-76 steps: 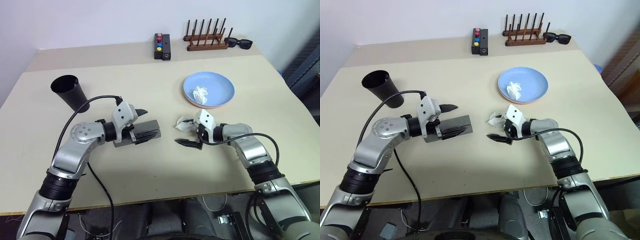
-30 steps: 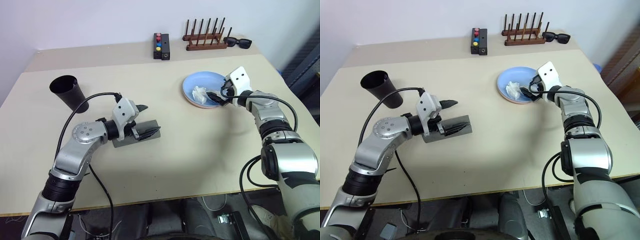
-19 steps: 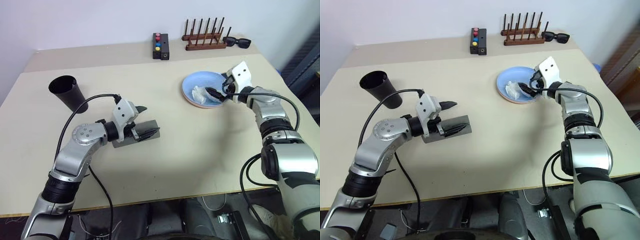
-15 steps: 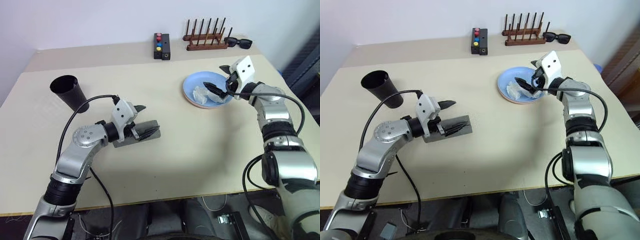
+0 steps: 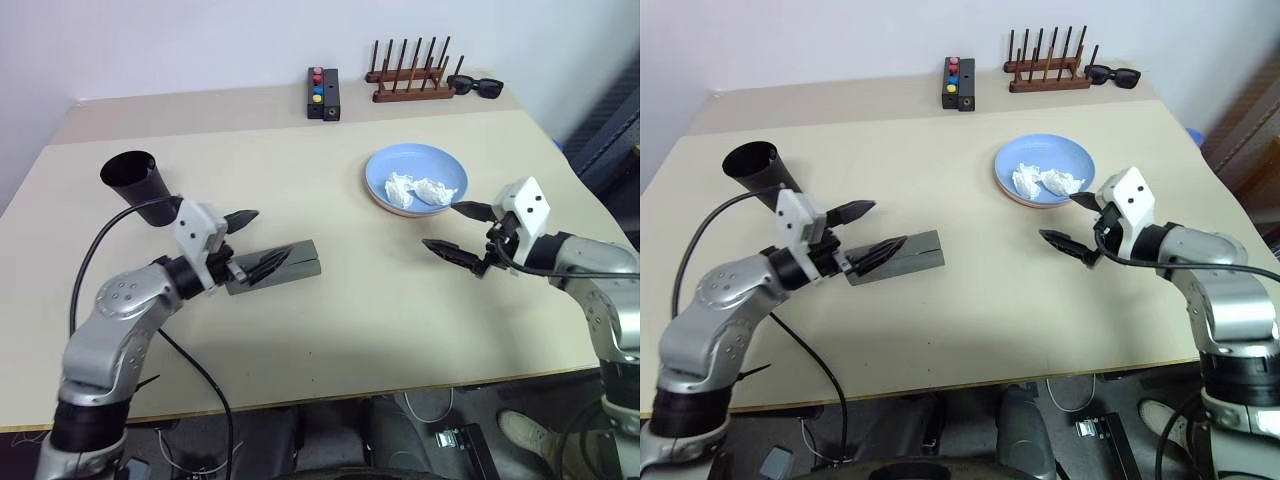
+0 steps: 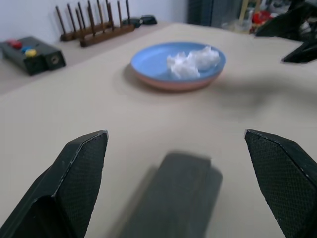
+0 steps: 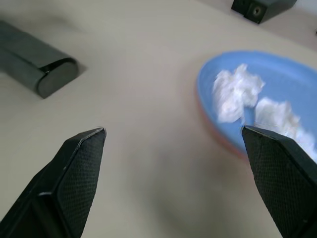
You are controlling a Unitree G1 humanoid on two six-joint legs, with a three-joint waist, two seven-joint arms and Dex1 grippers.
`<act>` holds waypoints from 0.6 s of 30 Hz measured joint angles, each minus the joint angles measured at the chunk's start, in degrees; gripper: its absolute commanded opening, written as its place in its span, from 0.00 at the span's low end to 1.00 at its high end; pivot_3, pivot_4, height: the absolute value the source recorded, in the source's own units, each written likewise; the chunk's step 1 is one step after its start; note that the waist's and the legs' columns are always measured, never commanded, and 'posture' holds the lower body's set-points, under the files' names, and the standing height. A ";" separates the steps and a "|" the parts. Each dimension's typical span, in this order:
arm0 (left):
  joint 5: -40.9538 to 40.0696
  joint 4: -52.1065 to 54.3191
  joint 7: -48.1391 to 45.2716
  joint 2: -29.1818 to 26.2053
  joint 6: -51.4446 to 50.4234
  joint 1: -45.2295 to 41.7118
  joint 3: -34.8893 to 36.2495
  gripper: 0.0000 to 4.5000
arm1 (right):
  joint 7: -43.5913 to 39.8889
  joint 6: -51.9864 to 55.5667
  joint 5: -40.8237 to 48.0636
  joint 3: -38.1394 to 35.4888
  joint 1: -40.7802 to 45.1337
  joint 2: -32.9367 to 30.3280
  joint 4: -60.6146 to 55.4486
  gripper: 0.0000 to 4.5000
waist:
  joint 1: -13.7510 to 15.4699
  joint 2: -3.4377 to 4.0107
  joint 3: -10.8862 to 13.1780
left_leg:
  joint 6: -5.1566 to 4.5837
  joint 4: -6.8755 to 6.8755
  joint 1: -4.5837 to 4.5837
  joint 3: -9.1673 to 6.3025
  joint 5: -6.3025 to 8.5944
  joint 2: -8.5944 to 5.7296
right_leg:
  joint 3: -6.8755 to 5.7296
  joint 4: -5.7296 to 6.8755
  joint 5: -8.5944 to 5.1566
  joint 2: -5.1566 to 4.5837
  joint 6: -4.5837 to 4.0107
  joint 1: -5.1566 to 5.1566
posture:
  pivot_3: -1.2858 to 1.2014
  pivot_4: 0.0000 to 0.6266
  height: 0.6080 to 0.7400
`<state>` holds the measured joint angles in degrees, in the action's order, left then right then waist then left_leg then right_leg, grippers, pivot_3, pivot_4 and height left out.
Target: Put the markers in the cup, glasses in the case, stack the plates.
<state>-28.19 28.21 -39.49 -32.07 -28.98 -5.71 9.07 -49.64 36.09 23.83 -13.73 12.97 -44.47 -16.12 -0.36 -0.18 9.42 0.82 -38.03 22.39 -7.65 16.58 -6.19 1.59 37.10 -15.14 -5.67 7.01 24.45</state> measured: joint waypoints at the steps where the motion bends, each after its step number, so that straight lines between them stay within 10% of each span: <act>1: 0.18 0.64 -0.21 0.16 1.89 2.50 1.18 1.00 | 0.11 0.15 0.19 -0.98 -1.63 -0.21 -1.02 0.99 | 0.12 0.00 0.00 | -0.09 0.00 -0.01 0.00 0.05 0.00 | 0.00 -0.01 0.00 -0.01 0.00 -0.02 | 0.52 0.24 1.00; 18: -1.75 2.40 -5.53 -1.34 11.01 22.10 10.88 1.00 | 2.01 -7.94 -1.57 -6.81 -14.87 -0.49 1.22 0.99 | 1.11 0.02 -0.03 | -0.25 0.01 -0.11 0.05 0.15 0.05 | -0.04 -0.10 0.01 -0.03 -0.05 -0.19 | 0.52 0.24 1.00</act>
<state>-29.94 30.62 -45.02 -33.42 -17.97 16.39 19.96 -47.62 28.15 22.26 -20.54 -1.90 -44.96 -14.90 0.75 -0.16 9.39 0.57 -38.02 22.28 -7.60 16.73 -6.13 1.55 36.99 -15.13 -5.70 6.97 24.27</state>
